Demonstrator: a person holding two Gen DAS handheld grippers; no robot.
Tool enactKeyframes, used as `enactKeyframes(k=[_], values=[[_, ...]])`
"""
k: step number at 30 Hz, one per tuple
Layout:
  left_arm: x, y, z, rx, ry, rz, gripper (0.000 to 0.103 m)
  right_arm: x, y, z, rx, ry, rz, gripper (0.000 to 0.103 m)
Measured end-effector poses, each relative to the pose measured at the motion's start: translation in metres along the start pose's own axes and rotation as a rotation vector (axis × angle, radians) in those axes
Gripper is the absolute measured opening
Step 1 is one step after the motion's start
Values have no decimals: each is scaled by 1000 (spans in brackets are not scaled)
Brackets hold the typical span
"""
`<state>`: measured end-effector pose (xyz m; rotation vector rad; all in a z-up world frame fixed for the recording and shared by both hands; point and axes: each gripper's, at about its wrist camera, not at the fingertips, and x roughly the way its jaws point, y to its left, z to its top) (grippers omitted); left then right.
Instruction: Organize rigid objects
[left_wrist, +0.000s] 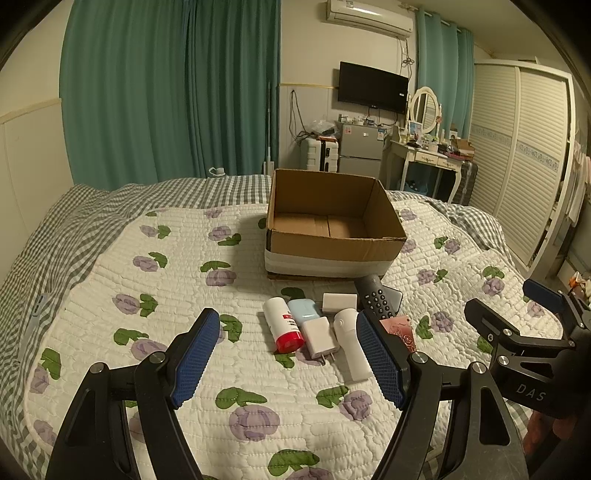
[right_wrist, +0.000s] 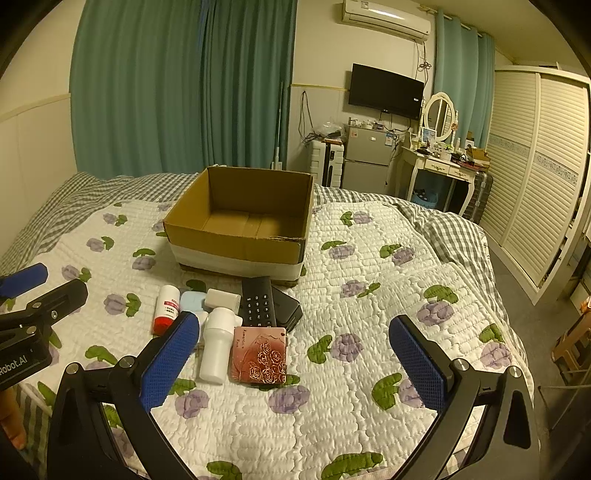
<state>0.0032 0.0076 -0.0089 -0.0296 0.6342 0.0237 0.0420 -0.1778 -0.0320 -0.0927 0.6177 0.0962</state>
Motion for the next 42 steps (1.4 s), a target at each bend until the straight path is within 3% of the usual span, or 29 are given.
enactKeyframes(k=[42], values=[[0, -2, -1, 2, 0, 2, 79, 2, 4, -2, -17, 10, 15, 103]])
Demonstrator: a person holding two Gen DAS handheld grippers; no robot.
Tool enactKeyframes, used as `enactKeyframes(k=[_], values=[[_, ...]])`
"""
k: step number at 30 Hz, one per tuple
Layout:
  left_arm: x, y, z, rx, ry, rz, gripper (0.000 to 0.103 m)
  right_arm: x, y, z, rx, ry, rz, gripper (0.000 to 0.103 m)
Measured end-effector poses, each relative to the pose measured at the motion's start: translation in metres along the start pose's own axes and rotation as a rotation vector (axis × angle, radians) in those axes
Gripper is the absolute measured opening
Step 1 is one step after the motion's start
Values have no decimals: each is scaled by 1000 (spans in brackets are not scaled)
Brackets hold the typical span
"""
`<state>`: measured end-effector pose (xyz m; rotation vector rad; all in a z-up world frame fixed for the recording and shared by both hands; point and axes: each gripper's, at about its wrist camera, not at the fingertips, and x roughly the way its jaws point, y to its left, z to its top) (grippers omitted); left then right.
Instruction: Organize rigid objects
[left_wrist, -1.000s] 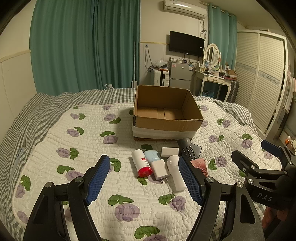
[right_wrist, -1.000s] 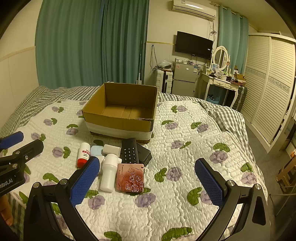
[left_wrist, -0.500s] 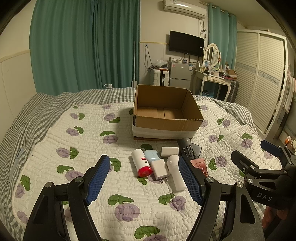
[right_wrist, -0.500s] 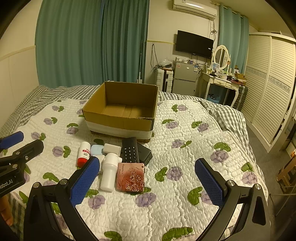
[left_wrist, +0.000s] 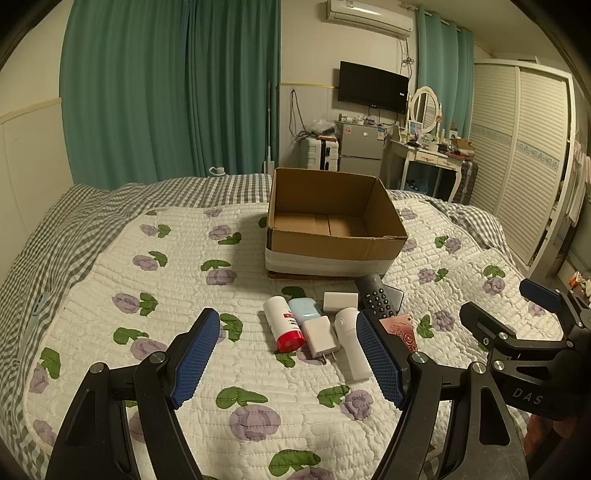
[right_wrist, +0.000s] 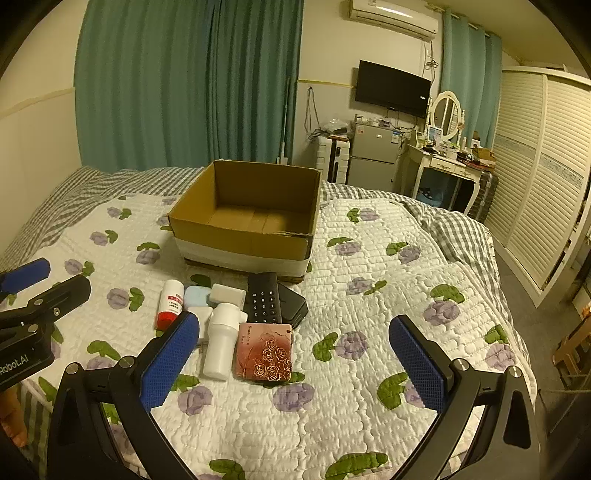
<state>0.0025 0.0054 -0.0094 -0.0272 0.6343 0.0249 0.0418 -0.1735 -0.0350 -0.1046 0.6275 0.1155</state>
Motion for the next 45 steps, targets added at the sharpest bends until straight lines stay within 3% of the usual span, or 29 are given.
enactKeyframes(k=[13, 17, 23, 27, 35, 38, 45], values=[[29, 14, -12, -8, 53, 37, 79, 29, 16, -2, -63, 59, 50, 102], [52, 24, -21, -15, 104, 62, 79, 62, 30, -9, -105, 133, 98, 92], [79, 31, -29, -16, 167, 88, 79, 116, 52, -23, -142, 280, 187, 67], [93, 33, -32, -18, 198, 100, 79, 145, 68, -29, -165, 335, 214, 45], [104, 30, -31, -18, 237, 116, 79, 175, 84, -29, -230, 319, 188, 44], [105, 27, -28, -18, 250, 115, 79, 171, 75, -28, -193, 314, 218, 43], [125, 12, -13, -32, 279, 57, 79, 136, 50, 0, -125, 202, 260, 42]])
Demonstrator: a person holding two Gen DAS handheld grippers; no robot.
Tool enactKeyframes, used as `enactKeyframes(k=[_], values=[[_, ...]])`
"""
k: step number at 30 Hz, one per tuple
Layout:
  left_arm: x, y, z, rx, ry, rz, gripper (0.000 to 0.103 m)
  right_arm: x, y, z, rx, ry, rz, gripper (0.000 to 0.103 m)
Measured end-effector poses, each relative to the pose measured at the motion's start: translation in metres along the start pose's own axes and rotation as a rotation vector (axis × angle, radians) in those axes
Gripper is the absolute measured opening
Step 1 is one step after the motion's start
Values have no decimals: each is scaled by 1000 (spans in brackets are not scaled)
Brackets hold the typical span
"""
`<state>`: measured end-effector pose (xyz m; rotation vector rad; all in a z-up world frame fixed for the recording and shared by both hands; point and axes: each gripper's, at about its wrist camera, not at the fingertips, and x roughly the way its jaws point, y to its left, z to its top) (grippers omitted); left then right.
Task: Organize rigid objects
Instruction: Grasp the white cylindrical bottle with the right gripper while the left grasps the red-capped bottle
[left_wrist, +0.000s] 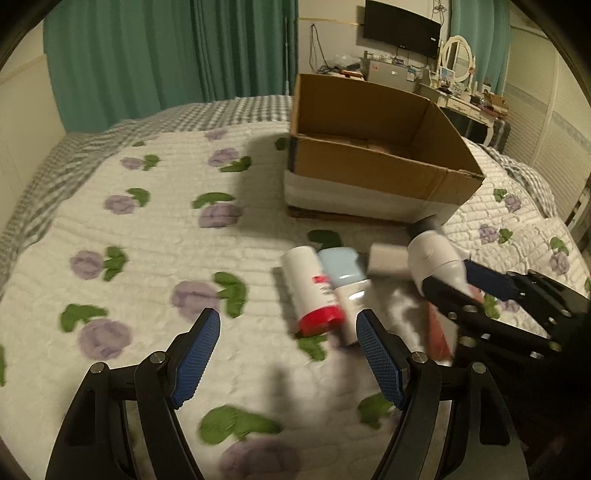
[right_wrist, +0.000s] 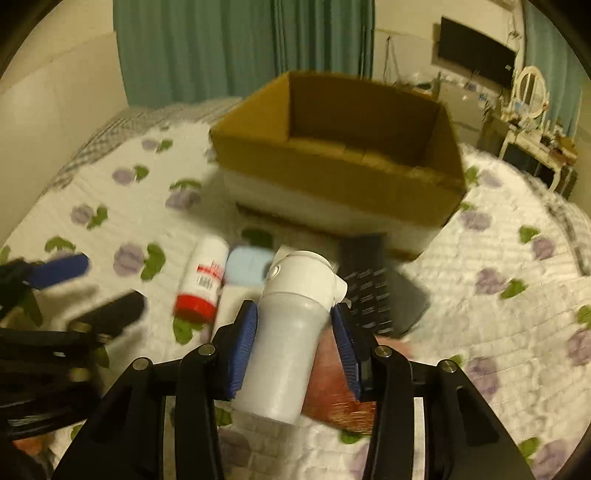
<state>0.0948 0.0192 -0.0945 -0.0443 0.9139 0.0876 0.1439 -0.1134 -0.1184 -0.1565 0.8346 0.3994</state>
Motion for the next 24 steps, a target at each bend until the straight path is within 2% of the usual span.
enactKeyframes(k=[4, 7, 8, 9, 11, 15, 18, 24], values=[[26, -8, 8, 14, 28, 25, 76, -11, -15, 5, 49, -24, 21, 42], [48, -6, 13, -10, 60, 33, 75, -13, -22, 4, 66, -29, 26, 42], [56, -6, 13, -13, 78, 33, 65, -14, -23, 2, 70, -30, 30, 42], [62, -6, 14, -13, 94, 29, 50, -13, -23, 1, 71, -29, 35, 42], [74, -8, 14, -31, 127, -41, 42, -11, -25, 1, 76, -26, 43, 42], [87, -14, 15, -11, 140, -17, 41, -8, -29, -1, 91, -22, 50, 42], [90, -5, 17, -66, 163, -59, 40, -5, -31, -4, 96, -12, 49, 42], [68, -4, 9, -43, 157, -107, 38, -16, -28, -5, 91, -26, 43, 42]])
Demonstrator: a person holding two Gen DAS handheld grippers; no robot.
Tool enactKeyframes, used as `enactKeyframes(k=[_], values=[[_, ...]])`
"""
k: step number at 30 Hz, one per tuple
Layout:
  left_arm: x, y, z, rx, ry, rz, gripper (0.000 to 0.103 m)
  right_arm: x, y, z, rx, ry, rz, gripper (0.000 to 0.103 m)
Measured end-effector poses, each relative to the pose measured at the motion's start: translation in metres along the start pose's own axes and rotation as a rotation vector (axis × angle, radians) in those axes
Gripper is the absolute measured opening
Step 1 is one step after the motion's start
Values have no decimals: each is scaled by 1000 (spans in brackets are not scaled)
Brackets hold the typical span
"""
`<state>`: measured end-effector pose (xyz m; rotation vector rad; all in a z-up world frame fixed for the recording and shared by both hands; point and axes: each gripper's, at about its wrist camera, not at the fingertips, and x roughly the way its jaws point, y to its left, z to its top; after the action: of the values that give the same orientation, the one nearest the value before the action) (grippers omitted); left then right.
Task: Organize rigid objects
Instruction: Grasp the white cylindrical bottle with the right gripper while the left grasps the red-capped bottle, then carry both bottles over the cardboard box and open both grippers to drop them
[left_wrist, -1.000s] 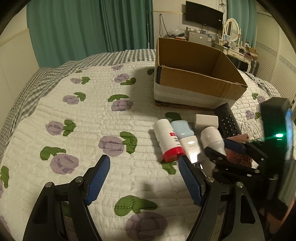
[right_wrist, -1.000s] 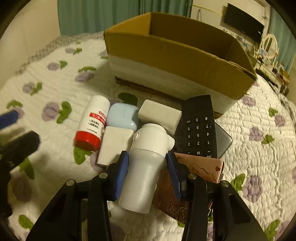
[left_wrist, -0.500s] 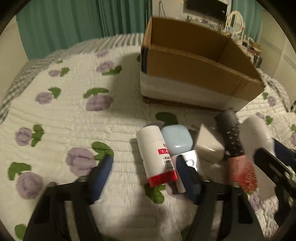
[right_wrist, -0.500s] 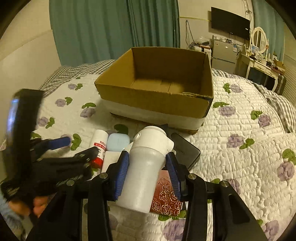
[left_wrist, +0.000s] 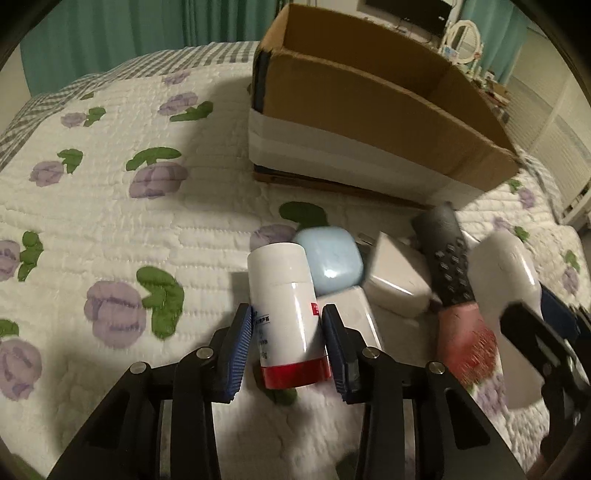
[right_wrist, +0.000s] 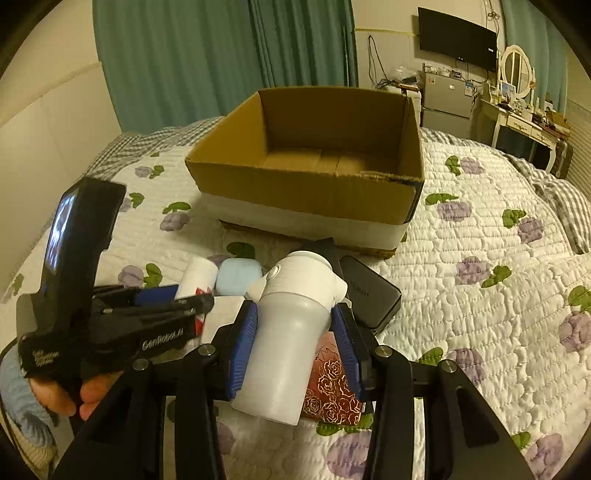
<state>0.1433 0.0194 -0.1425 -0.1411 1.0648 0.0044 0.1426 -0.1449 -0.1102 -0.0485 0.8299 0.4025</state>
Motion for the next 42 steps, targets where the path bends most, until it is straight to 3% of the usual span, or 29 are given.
enactKeyframes(k=[11, 18, 24, 31, 42], values=[[-75, -7, -12, 24, -102, -46, 36, -58, 12, 14, -38, -77, -37, 42], [-125, -24, 13, 56, -223, -41, 36, -95, 18, 32, -62, -141, -53, 42], [-154, -41, 57, 98, -323, -35, 36, -106, 11, 68, -84, -184, -58, 42], [-134, -55, 115, 147, -367, -14, 36, -83, -15, 121, -76, -205, -56, 42], [-34, -55, 182, 169, -323, 18, 36, 22, -60, 180, -38, -158, -68, 42]])
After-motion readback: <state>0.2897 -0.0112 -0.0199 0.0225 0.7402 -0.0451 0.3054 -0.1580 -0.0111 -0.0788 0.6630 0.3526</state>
